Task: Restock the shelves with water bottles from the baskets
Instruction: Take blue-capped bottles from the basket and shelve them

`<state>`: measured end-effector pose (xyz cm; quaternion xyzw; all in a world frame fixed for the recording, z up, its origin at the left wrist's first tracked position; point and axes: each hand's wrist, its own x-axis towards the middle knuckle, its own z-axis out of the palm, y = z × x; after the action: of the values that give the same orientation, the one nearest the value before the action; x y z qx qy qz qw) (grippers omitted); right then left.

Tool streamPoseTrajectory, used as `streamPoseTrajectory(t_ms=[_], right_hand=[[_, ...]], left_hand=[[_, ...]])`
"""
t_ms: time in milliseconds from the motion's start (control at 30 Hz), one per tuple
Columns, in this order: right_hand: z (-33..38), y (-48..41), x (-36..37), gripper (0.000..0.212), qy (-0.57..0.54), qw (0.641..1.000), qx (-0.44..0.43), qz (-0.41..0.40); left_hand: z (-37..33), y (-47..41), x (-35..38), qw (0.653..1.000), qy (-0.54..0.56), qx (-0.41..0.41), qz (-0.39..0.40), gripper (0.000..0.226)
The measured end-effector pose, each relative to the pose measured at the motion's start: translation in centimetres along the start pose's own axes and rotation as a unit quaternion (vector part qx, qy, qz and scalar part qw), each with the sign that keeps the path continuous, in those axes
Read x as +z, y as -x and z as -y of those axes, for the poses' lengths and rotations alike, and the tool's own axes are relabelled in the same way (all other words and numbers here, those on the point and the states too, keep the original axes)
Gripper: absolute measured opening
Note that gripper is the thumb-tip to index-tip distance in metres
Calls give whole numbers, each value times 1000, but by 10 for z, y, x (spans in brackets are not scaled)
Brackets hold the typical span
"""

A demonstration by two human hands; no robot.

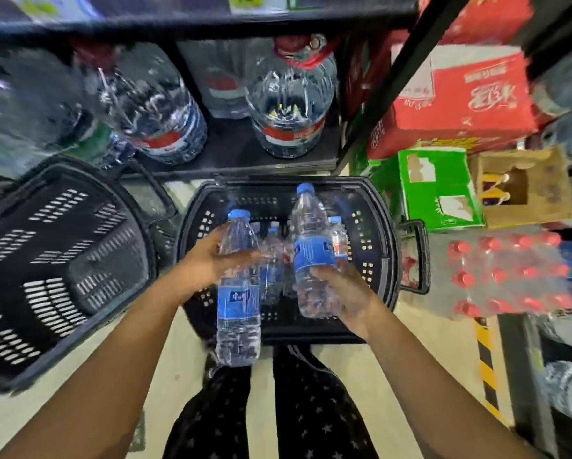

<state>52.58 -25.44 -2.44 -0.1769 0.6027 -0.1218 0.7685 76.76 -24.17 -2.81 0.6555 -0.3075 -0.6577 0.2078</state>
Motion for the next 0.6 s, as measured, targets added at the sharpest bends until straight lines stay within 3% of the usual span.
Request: streamPoseTrajectory(t_ms=[100, 200, 233, 300, 333, 433, 533, 600], right_hand=[[3, 25, 20, 93, -3, 998, -55, 13], [-1, 40, 49, 55, -16, 996, -84, 7], [-4, 43, 62, 58, 0, 996, -89, -7], [-9, 49, 90, 79, 48, 993, -100, -41], [-13, 51, 104, 77, 60, 990, -115, -52], [-29, 57, 148, 46, 60, 989, -118, -63], [-46, 59, 193, 31, 45, 991, -110, -58], [-58, 64, 223, 39, -5, 992, -116, -46]], left_hand=[[-2, 33, -9, 999, 27, 19, -17, 62], [8, 60, -28, 996, 81, 20, -26, 80], [12, 69, -36, 995, 90, 16, -36, 82], [21, 87, -52, 993, 92, 13, -72, 60], [27, 93, -62, 991, 100, 26, -88, 46], [48, 120, -98, 988, 98, 66, -102, 20], [66, 148, -138, 984, 108, 87, -116, 14], [75, 165, -166, 982, 114, 85, -126, 18]])
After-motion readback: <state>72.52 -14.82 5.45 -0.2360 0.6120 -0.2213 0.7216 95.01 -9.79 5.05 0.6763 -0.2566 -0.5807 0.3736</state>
